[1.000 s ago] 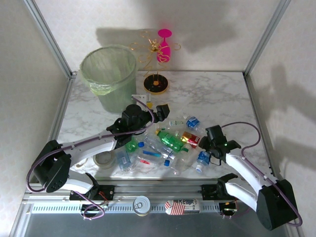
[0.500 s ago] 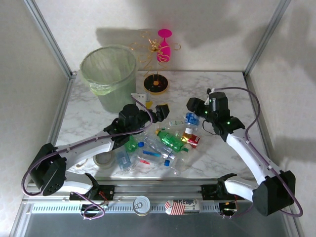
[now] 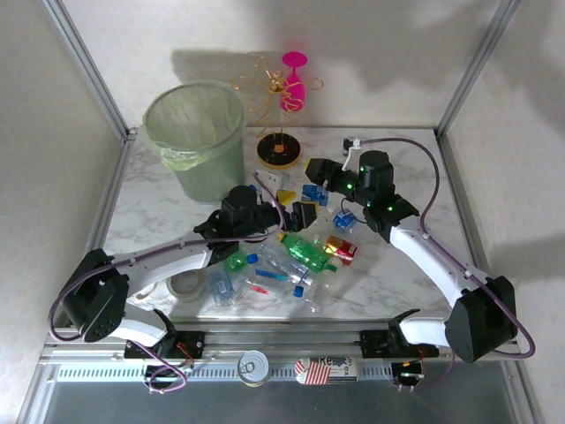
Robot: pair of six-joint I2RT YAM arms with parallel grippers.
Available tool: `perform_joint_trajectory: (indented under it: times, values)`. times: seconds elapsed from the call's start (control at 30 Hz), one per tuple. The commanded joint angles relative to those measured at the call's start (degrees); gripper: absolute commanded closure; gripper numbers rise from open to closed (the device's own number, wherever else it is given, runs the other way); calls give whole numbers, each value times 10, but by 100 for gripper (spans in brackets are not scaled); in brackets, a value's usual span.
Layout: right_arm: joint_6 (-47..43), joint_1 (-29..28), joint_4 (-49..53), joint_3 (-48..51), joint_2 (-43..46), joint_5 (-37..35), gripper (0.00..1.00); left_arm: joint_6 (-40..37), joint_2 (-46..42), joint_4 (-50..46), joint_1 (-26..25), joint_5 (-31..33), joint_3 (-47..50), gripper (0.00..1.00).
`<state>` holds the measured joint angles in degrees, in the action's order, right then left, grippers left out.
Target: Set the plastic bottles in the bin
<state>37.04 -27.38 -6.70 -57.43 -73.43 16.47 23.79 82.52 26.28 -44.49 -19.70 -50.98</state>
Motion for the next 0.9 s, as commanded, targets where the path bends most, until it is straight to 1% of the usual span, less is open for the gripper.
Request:
perform_joint_trajectory:
  times: [0.0, 0.1, 0.23, 0.43, 0.5, 0.6, 0.63, 0.7, 0.73, 0.8, 0.87]
  values:
    - [-2, -15, -48, -8, -1, 25, 65, -19, 28, -3, -10, -32, -45, 0]
    - [-4, -26, -54, -5, 0, 32, 65, -21, 49, -12, -13, -26, -66, 1]
    - [-5, -30, -53, 3, 9, 28, 65, -21, 64, -10, -13, -12, -79, 7]
    - [-12, -30, -48, 14, 25, 9, 65, -19, 61, -7, -13, 5, -78, 16]
    - [-11, -30, -49, 15, 27, 8, 65, -18, 57, -4, -13, 14, -74, 22]
    - [-9, -31, -50, 17, 27, 14, 63, -16, 51, 1, -13, 20, -68, 40]
    - [-8, -30, -51, 17, 27, 16, 62, -16, 50, 3, -13, 22, -67, 45]
    - [-7, -31, -53, 16, 27, 18, 59, -13, 47, 5, -13, 25, -64, 46]
    - [-7, -30, -54, 15, 28, 20, 56, -12, 46, 5, -13, 27, -63, 46]
    - [-9, -31, -51, 11, 30, 18, 44, -12, 42, 6, -13, 34, -60, 46]
    - [-15, -30, -40, 2, 33, 7, 36, -11, 37, 6, -13, 46, -55, 46]
